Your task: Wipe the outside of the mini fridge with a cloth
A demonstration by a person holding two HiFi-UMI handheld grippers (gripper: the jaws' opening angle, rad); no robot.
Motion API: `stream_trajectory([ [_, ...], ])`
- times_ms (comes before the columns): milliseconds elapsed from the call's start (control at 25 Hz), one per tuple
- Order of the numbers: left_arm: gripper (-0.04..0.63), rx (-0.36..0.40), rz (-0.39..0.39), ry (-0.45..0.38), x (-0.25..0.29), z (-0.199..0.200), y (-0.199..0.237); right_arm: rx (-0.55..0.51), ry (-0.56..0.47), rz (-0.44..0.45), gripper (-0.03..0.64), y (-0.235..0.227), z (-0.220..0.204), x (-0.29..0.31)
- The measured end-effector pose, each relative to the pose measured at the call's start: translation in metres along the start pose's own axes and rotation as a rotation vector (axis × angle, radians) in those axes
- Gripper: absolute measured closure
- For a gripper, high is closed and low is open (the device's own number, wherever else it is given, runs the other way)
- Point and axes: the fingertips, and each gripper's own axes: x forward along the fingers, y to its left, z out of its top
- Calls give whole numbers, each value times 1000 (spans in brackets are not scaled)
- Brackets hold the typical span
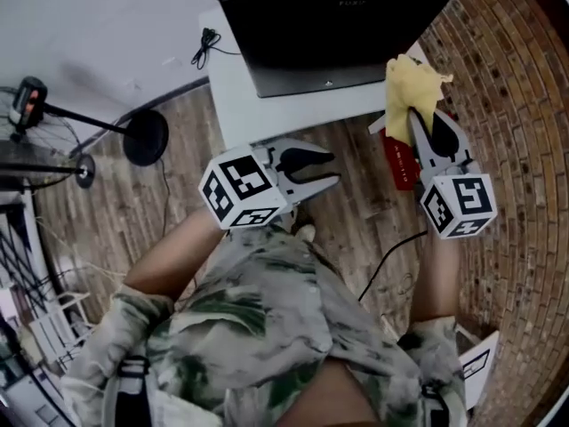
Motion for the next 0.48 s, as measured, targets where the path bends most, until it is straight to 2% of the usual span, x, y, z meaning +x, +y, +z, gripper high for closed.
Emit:
stream_trajectory([
  [160,460,-26,-19,34,-31,-25,-12,23,17,20,523,50,-9,5],
  [320,460,-10,-52,17,-64,-31,4,-67,53,-27,522,85,1,21],
  [480,460,35,-102,12,-124,-36,29,-129,67,-91,522,128,29,59],
])
